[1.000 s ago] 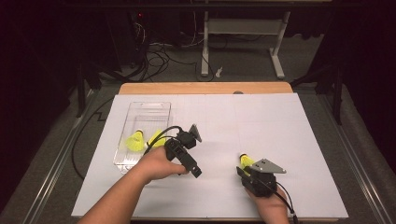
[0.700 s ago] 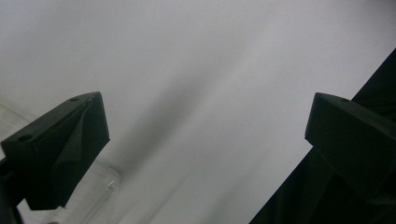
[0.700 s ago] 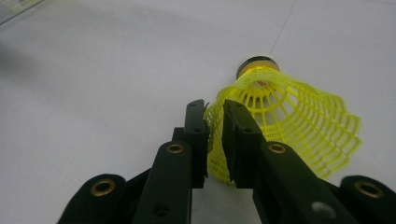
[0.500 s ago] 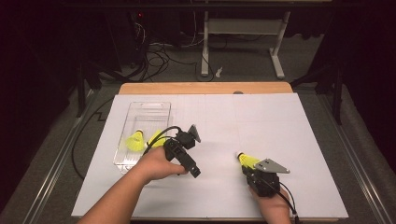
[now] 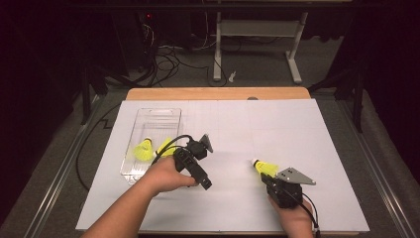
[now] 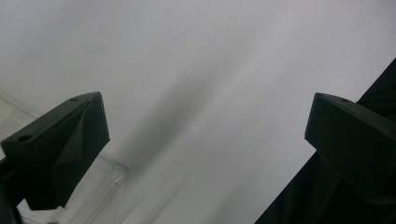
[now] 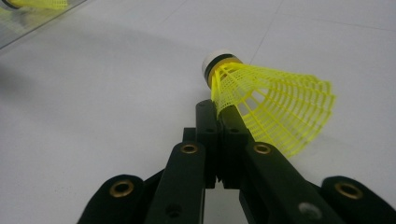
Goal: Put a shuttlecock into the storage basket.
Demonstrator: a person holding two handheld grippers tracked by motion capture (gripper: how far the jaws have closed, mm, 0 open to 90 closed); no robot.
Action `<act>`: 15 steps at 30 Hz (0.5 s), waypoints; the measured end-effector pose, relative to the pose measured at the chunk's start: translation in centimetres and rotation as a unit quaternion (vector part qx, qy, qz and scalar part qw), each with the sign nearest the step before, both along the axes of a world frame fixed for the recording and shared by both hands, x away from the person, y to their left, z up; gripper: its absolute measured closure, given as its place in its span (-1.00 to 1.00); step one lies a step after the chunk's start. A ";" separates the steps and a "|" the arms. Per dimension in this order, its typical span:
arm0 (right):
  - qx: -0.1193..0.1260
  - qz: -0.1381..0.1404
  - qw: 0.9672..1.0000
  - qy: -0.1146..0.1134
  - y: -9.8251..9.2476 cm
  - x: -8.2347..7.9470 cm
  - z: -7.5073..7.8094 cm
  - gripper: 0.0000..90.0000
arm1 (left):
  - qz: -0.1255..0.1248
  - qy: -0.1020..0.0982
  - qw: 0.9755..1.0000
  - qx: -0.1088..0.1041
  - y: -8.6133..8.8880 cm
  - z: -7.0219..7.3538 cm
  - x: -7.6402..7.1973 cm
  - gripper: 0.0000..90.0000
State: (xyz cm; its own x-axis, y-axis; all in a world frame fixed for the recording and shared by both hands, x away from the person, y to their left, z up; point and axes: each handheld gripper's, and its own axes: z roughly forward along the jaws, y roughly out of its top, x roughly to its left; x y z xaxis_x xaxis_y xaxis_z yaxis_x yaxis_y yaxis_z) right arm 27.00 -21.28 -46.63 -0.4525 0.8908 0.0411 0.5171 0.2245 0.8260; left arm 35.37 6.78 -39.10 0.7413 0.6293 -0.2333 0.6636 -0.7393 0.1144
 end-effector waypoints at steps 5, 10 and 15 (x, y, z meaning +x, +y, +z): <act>0.002 0.010 1.000 -0.007 -0.4 0.0 0.4 1.00 | -0.002 -0.003 1.000 -0.001 0.0 0.0 -0.1 -0.98; 0.008 0.018 1.000 -0.006 -0.9 0.1 0.9 1.00 | -0.018 0.000 1.000 0.009 -0.1 -0.2 -0.3 -0.98; 0.017 0.027 0.999 -0.002 -1.4 0.3 1.4 1.00 | -0.022 -0.005 1.000 0.011 -0.2 -0.6 -0.5 -0.98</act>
